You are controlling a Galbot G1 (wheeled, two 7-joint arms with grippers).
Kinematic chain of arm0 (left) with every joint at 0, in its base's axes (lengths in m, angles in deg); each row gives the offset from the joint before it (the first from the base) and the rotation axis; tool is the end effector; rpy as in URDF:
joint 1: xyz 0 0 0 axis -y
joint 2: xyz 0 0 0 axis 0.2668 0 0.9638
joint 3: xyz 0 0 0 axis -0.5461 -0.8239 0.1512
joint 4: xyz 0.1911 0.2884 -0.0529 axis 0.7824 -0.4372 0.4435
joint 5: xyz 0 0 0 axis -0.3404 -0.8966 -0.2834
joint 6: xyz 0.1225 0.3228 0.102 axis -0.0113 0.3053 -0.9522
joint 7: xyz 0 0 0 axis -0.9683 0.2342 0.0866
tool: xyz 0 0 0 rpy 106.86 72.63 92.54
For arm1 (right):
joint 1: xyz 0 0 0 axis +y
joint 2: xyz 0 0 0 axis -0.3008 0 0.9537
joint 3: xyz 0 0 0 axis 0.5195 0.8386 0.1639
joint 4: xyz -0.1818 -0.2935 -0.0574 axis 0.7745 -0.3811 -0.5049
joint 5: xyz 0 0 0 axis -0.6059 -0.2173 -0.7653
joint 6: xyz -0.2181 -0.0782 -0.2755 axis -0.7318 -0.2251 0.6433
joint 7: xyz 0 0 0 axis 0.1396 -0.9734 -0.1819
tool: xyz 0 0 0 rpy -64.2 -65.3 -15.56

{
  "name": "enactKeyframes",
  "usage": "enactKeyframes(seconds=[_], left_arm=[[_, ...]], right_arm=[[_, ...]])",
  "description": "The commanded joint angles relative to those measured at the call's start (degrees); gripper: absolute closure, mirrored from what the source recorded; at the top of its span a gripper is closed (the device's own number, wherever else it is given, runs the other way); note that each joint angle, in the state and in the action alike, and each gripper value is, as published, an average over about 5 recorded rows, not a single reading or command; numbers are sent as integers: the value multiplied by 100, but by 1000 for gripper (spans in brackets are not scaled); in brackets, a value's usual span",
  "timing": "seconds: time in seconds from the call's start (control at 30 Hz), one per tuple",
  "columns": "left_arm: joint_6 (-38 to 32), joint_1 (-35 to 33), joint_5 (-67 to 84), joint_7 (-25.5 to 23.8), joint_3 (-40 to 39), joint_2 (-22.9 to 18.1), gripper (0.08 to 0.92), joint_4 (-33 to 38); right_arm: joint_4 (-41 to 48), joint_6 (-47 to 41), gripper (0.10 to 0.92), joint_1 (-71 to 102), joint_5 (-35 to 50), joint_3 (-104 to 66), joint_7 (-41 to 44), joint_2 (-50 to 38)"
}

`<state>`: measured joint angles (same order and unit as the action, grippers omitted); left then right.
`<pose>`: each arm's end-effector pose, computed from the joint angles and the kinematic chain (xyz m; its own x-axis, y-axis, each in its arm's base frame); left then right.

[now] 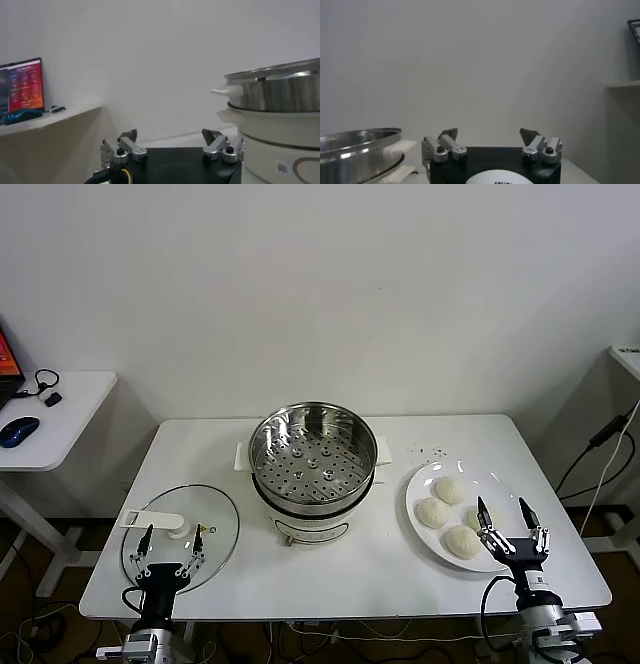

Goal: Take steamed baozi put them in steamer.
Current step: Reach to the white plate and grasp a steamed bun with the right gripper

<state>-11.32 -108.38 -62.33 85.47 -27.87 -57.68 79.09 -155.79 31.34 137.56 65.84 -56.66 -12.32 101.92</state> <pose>0.1428 0.0600 -0.3917 -0.9962 -0.0860 0.0118 -0.0821 0.9780 0.1920 0.1863 -0.1564 -0.3616 -0.9979 0.0066 -0.0644 0.0012 0.9966 0.0824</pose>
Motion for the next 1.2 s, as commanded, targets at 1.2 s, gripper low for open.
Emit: enactKeyframes(seconds=[1.2], left_arm=[[-90, 93, 3, 10, -168, -280, 177, -179]], right_arm=[[1784, -3969, 203, -5936, -273, 5112, 2956, -5199]])
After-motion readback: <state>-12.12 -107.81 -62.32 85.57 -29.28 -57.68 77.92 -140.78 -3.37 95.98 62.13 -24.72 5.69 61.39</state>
